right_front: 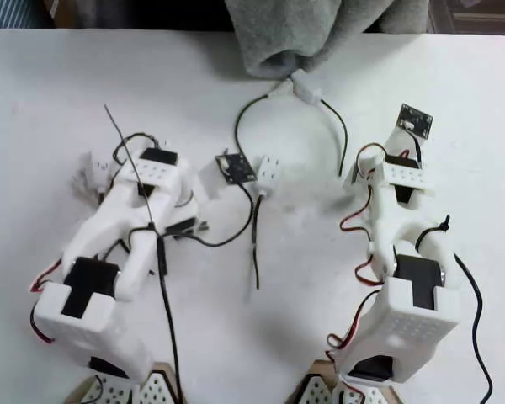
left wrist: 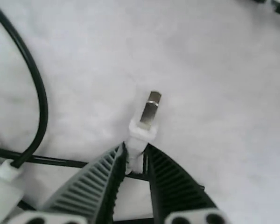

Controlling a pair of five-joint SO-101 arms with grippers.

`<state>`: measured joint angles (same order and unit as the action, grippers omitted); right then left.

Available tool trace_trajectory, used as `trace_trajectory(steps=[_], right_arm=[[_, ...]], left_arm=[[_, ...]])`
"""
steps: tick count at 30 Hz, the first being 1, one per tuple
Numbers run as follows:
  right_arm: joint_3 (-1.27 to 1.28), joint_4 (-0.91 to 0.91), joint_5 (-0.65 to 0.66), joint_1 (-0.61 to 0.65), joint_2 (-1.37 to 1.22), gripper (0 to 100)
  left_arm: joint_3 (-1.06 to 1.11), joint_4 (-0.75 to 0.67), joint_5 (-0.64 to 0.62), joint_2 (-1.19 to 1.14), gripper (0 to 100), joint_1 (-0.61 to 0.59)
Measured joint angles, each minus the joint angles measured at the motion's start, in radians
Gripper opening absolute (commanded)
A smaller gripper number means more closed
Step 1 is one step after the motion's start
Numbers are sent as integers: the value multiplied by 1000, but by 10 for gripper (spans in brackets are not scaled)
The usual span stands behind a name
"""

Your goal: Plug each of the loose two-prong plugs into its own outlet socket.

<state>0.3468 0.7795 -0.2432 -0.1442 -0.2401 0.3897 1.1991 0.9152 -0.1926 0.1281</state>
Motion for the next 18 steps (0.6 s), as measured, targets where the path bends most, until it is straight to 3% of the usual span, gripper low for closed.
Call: trace_trajectory(steps=[8,12,18], right_arm=[[0,0,0,0,0,443],[0,0,0,0,0,443],[0,0,0,0,0,443]], left_arm=[[2,2,-2,0,98,8],[2,2,-80,0,163,23],[5,-18,-167,0,165,55]])
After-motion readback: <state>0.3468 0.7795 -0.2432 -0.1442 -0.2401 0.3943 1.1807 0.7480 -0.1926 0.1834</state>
